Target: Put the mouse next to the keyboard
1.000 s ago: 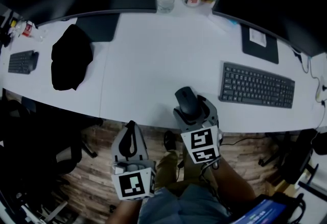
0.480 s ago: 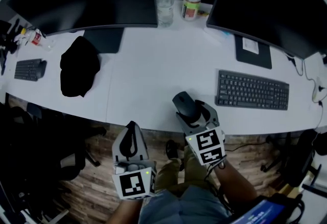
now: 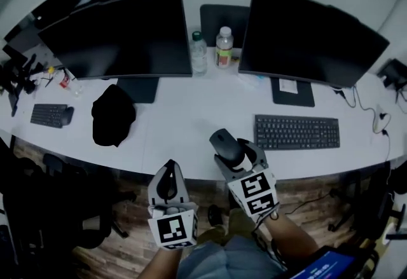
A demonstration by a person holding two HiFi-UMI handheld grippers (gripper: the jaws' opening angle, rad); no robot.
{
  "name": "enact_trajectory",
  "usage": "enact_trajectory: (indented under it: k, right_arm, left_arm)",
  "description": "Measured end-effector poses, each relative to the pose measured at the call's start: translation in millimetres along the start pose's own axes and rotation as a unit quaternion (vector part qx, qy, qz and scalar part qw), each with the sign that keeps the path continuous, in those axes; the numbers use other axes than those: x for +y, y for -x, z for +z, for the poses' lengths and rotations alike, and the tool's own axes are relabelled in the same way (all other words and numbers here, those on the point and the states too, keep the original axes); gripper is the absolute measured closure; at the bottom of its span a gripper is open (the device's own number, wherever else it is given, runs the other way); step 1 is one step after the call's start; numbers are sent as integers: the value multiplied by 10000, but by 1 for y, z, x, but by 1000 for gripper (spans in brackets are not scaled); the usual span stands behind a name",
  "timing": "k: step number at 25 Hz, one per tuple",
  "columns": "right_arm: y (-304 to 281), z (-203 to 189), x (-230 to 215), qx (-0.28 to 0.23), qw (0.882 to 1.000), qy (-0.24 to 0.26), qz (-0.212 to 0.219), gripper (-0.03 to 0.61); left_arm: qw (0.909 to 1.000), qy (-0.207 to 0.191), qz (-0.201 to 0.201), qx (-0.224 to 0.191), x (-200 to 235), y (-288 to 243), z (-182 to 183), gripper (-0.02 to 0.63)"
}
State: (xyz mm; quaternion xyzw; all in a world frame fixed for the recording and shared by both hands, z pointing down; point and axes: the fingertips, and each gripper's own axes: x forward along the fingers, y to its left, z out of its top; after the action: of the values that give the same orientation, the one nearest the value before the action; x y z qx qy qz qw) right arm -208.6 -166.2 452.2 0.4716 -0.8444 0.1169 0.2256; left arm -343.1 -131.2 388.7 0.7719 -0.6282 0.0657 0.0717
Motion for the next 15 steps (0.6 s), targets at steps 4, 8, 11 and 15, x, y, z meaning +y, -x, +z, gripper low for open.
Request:
enact_trajectory:
  k: [4,8,11,15]
  right_arm:
    - [20,12,2,-95,9999,104,-73,278]
    - [34,15,-4,-160,9996,141,-204,278]
    - [42,14,-15,-185,9993,83,-303,278]
    - [54,11,-34,-238,9987,18,-456,278]
  left_arm:
    - [9993,-55,-147,-327,-14,3,16,609]
    - [9985,-94,-241,-479,-25,2,26,609]
    - [9980,-108,-320,-538,-36,0,31,609]
    - [9972,-183,-495,-535,-59,-3,33,609]
